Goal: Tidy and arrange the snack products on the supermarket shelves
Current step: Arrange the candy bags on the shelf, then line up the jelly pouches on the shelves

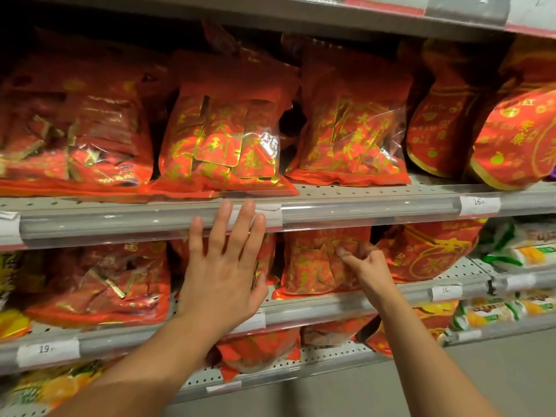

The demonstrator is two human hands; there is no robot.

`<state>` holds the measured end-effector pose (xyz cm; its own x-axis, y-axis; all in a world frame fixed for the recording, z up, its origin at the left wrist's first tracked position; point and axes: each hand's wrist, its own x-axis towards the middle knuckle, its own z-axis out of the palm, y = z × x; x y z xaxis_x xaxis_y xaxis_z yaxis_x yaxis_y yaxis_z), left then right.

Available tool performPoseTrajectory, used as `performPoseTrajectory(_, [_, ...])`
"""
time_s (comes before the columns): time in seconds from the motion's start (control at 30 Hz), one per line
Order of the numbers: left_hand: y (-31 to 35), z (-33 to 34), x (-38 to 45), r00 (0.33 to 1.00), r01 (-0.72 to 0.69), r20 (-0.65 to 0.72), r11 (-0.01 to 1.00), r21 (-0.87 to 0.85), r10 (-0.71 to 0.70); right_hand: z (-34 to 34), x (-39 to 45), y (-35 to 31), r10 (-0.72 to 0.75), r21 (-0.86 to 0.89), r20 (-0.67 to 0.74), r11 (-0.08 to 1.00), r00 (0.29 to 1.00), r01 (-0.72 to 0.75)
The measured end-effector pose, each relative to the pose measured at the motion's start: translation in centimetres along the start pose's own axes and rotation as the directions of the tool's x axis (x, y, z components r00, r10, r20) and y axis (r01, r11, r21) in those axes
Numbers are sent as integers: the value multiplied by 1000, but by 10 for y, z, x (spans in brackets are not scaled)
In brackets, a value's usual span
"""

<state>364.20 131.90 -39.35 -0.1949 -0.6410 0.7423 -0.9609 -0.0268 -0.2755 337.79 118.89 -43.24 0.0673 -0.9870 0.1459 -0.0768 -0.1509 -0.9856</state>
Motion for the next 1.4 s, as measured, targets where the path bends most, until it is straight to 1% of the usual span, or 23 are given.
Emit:
performPoseTrajectory(0.1, [1,-2,-1,1000,0,4,1000,5,0,-10,-3,-8,82,39,156,995,984,-89])
performPoseTrajectory(0.2, [1,-1,-1,1000,4,17,1000,14,-4,-11,-2,-15,123,6,190,992,974,-127])
performPoseTrajectory(0.27, [0,0,-1,1000,5,19,1000,13,-5,-9,-2,-13,113,-59,149,993,982,-105])
performPoseTrajectory(0.33, [0,-1,-1,1000,8,16,1000,10,-8,-9,-5,-1,42,-192,68,981,997,-28])
performPoseTrajectory(0.4, [1,-1,-1,1000,8,17,1000,4,-8,-9,-20,10,-60,-386,-74,922,995,27])
performPoseTrajectory(0.43, [1,-1,-1,1000,8,19,1000,3,-8,-6,-34,12,-124,-453,-159,891,979,40])
performPoseTrajectory(0.47, [0,-1,-1,1000,7,21,1000,4,-7,-2,-49,13,-209,-496,-232,866,950,69])
performPoseTrajectory(0.5, [0,0,-1,1000,7,22,1000,3,-7,5,-65,12,-331,-539,-271,830,904,142])
performPoseTrajectory(0.53, [0,0,-1,1000,9,24,1000,2,-9,13,-79,10,-466,-589,-254,770,847,247])
performPoseTrajectory(0.6, [1,0,-1,999,12,39,1000,11,-12,34,-101,-7,-683,-645,-83,592,726,483])
performPoseTrajectory(0.63, [1,0,0,999,10,52,1000,18,-11,45,-109,-19,-738,-631,19,514,674,580])
performPoseTrajectory(0.7, [0,-3,1,997,7,82,1000,24,-9,70,-120,-52,-791,-562,147,428,594,708])
performPoseTrajectory(0.73, [0,-5,0,995,4,99,1000,14,-6,83,-123,-70,-808,-532,185,397,560,748])
performPoseTrajectory(0.8, [0,-12,1,991,-9,132,1000,-12,11,104,-121,-97,-818,-526,247,337,520,781])
performPoseTrajectory(0.83, [1,-17,2,987,-17,158,1000,-17,20,111,-116,-104,-811,-537,273,318,517,782])
performPoseTrajectory(0.9, [-4,-32,1,980,-39,192,997,-64,51,121,-107,-108,-770,-578,304,319,561,751])
performPoseTrajectory(0.93, [-11,-41,0,981,-63,174,991,-117,83,123,-103,-106,-741,-608,326,312,587,731])
performPoseTrajectory(1.0, [-34,-56,-10,987,-94,103,966,-242,122,124,-100,-96,-683,-677,394,236,615,697])
performPoseTrajectory(1.07, [-69,-70,-30,999,-27,35,946,-323,41,124,-103,-87,-645,-722,443,156,623,674])
performPoseTrajectory(1.13, [-107,-78,-52,993,105,-10,946,-306,-114,128,-107,-85,-635,-743,429,156,642,650])
performPoseTrajectory(1.23, [-153,-83,-74,951,311,59,927,-209,-305,136,-111,-86,-624,-779,392,166,676,605])
performPoseTrajectory(1.3, [-166,-82,-80,934,346,141,928,-141,-327,141,-114,-88,-612,-802,369,170,700,572])
performPoseTrajectory(1.4, [-168,-81,-83,928,327,225,940,-100,-299,145,-120,-93,-600,-820,342,185,723,541])
